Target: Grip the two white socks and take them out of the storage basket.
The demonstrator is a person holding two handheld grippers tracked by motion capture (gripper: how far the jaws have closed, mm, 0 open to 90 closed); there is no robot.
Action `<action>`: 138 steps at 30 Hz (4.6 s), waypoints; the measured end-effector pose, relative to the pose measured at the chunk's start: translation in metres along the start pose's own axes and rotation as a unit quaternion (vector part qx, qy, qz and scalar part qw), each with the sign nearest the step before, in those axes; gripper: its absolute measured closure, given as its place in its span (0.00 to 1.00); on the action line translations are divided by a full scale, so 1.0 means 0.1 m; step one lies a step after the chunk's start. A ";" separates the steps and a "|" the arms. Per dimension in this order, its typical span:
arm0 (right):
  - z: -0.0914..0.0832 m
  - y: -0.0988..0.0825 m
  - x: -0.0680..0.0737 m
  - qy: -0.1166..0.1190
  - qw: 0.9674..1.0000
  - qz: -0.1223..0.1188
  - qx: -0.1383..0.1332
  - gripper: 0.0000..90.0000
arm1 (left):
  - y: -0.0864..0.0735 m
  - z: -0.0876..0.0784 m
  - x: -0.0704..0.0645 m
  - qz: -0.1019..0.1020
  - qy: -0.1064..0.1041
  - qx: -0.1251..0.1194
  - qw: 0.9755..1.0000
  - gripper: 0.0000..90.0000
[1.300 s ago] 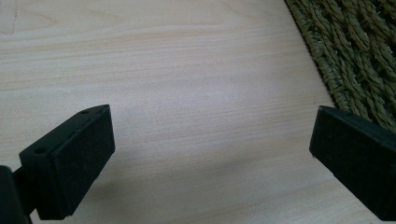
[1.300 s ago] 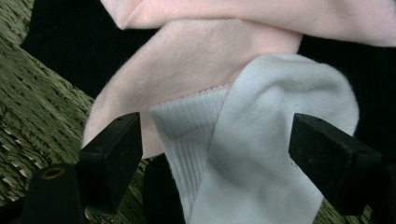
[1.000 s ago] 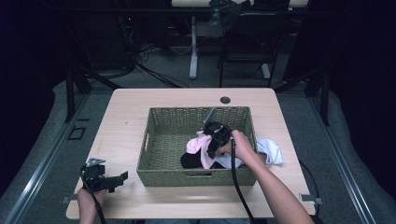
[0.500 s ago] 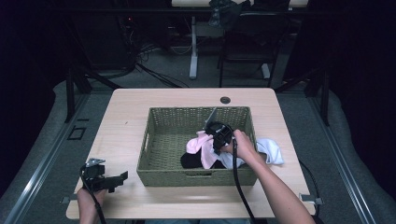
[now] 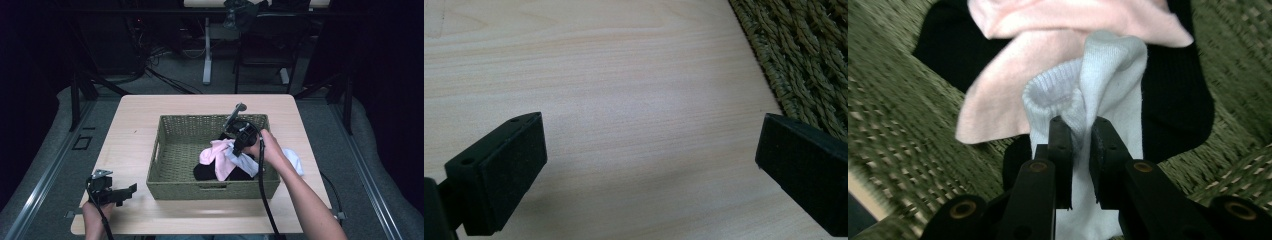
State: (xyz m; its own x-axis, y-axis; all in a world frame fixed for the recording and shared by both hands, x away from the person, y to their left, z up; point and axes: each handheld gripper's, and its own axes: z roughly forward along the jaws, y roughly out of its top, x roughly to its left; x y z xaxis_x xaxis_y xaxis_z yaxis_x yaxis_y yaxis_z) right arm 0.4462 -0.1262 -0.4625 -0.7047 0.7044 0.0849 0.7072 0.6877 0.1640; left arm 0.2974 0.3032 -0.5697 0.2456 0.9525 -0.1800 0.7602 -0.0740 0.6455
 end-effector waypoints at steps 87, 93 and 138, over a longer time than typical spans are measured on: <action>-1.50 -0.66 -0.76 -0.077 0.989 0.082 -0.095 0.90 | 0.00 0.02 -0.03 0.003 0.002 -0.001 1.000 0.00; -1.33 -0.85 -0.95 -0.082 0.986 0.118 -0.086 0.90 | 0.00 0.02 -0.03 0.002 -0.001 -0.003 1.000 0.00; -0.28 -1.49 -0.98 -0.042 0.979 0.175 -0.093 0.14 | 0.01 0.02 -0.04 0.003 -0.003 -0.004 1.000 0.00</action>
State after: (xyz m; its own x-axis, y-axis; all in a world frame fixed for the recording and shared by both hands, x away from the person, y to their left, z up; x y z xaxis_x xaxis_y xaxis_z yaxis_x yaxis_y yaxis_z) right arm 0.4082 -0.3020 -0.4674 -0.4088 0.9085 0.0874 0.8763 0.3640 0.3155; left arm 0.2979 0.2987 -0.5700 0.2530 0.9505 -0.1801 0.7538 -0.0770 0.6525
